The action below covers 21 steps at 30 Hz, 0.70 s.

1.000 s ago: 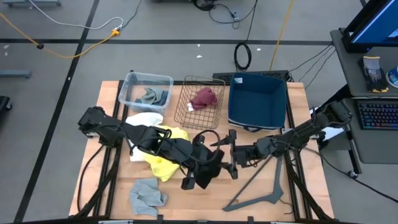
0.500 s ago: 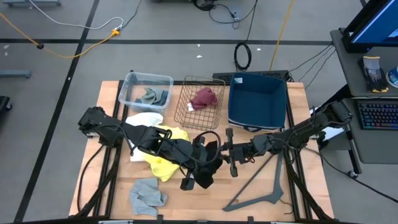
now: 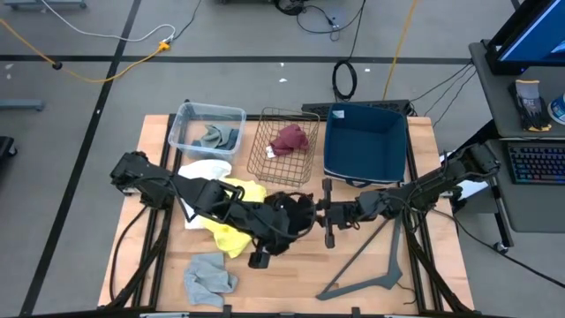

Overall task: Pick & Place Cloths
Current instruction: Put the black boxer into the gold wire basket

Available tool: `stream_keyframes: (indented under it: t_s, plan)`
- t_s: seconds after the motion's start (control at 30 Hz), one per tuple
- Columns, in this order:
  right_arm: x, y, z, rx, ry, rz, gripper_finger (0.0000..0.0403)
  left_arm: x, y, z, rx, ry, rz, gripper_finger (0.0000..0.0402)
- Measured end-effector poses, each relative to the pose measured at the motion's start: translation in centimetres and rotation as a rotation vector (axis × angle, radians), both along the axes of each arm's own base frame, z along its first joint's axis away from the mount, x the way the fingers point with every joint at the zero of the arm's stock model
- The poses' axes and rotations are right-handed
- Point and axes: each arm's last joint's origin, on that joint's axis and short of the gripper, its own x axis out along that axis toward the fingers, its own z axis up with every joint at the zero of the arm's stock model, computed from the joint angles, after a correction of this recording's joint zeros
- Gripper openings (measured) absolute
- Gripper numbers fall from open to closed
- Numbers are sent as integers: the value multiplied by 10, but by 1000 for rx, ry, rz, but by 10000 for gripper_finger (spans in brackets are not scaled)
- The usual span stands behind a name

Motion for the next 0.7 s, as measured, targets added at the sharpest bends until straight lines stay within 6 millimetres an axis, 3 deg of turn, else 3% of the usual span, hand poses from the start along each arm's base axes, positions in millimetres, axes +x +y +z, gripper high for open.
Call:
stream_keyframes:
  t_s: [0.2,0.43,0.7]
  plan:
    - [0,-5,6,-28,-58,-78,1,-13,0,-12,33,179,39,49]
    - [6,-23,13,-36,-97,-148,1,-38,-2,-26,129,409,238,83]
    - [16,-52,31,-58,-145,-255,0,-63,-13,-30,290,450,442,85]
